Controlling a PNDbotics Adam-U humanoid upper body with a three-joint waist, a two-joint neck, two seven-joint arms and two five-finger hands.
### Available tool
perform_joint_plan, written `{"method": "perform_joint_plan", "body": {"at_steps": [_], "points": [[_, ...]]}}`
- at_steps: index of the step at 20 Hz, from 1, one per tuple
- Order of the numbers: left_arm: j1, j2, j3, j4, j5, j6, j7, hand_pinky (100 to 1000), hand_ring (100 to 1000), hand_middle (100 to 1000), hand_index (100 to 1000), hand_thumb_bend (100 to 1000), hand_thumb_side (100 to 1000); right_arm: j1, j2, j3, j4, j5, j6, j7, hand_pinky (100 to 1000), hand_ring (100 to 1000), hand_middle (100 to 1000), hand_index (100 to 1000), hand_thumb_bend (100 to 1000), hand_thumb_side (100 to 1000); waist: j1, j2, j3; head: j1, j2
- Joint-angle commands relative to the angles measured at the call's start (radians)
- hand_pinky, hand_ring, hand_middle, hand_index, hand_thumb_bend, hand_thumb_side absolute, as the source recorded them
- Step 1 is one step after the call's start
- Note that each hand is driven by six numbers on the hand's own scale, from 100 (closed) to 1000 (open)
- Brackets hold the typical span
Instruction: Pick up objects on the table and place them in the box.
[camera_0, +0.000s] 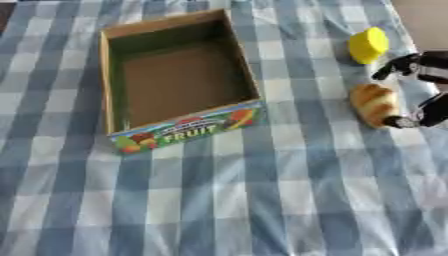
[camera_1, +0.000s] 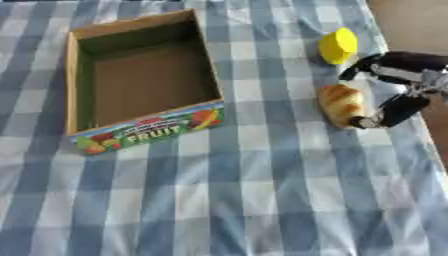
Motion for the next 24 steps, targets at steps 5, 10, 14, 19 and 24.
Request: {"method": "perform_joint_plan", "body": {"at_steps": [5, 10, 14, 19, 24], "points": [[-0.008, 0.004, -0.001, -0.016, 0.006, 0.002, -0.007, 785, 800, 784, 929, 267, 420, -0.018, -0.008, 0.004, 0.029, 0.026, -0.014, 0.004, 865, 990, 797, 869, 431, 253, 0.002, -0.009, 0.004, -0.005, -0.017], [-0.008, 0.000, -0.001, -0.016, 0.008, 0.001, -0.008, 785, 800, 784, 929, 265, 423, -0.024, 0.003, 0.009, 0.043, 0.050, -0.016, -0.013, 851, 951, 687, 784, 425, 204, 0.004, -0.007, 0.006, -0.005, -0.018], [-0.006, -0.002, -0.001, -0.016, 0.009, 0.002, -0.007, 785, 801, 785, 929, 262, 424, -0.023, 0.010, 0.008, 0.047, 0.066, -0.007, -0.078, 818, 891, 601, 676, 262, 100, 0.004, -0.007, 0.007, -0.003, -0.018], [-0.007, -0.001, 0.000, -0.016, 0.010, 0.002, -0.007, 786, 801, 785, 929, 261, 425, 0.006, -0.003, -0.019, -0.011, 0.011, 0.028, -0.160, 786, 851, 555, 607, 100, 100, 0.000, -0.010, 0.003, 0.002, -0.016], [-0.006, 0.002, 0.001, -0.016, 0.010, 0.005, -0.006, 786, 802, 786, 929, 264, 425, 0.029, -0.027, -0.067, -0.113, -0.062, 0.065, -0.197, 781, 852, 554, 602, 100, 100, -0.005, -0.017, -0.001, 0.006, -0.015]]}}
